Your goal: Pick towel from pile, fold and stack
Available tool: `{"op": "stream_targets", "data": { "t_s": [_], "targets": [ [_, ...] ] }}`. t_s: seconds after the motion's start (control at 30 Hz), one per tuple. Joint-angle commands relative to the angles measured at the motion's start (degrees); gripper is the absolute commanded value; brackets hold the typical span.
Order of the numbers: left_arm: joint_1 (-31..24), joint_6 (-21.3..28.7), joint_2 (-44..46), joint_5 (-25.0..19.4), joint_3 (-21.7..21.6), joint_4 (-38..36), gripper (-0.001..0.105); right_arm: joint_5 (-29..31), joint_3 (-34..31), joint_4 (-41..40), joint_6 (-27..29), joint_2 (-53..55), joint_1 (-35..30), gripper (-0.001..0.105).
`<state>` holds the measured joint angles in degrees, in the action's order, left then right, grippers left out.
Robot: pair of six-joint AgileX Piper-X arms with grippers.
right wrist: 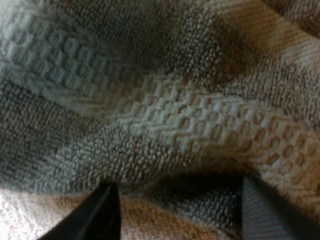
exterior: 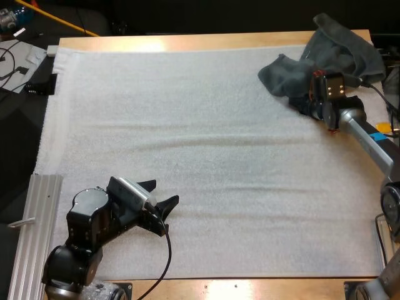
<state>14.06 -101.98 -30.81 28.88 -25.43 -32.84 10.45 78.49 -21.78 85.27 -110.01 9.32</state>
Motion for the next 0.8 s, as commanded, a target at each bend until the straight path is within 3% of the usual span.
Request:
{"op": "stream_targets", "data": {
  "t_s": [0.0, 0.2, 0.4, 0.5, 0.6, 0.77],
  "targets": [
    [0.19, -0.3, -0.13, 0.61, -0.41, 0.34, 0.064, 0.66, 0.58, 0.53, 0.62, -0.54, -0.03, 0.044],
    [0.3, -0.27, -0.06, 0.73, -0.39, 0.22, 0.064, 0.01, 0.68, 0.44, 0.64, -0.46, -0.03, 0.0],
    [0.34, -0.26, -0.01, 0.84, -0.46, 0.33, 0.063, -1.1, 0.79, -0.46, 1.56, 0.28, 0.0, 0.0],
    [0.34, -0.19, -0.01, 0.72, -0.47, 0.46, 0.063, -1.33, 0.74, -1.14, 4.91, 3.71, 0.26, 0.0],
    [0.24, -0.34, -0.27, 0.39, -0.36, 0.61, 0.064, -1.14, 0.68, -0.54, 2.12, 1.33, -0.01, 0.0],
    [0.18, -0.36, -0.57, 0.36, -0.37, 0.63, 0.064, -1.32, 0.71, -1.49, 5.08, 5.77, 0.4, 0.0]
  ]
}}
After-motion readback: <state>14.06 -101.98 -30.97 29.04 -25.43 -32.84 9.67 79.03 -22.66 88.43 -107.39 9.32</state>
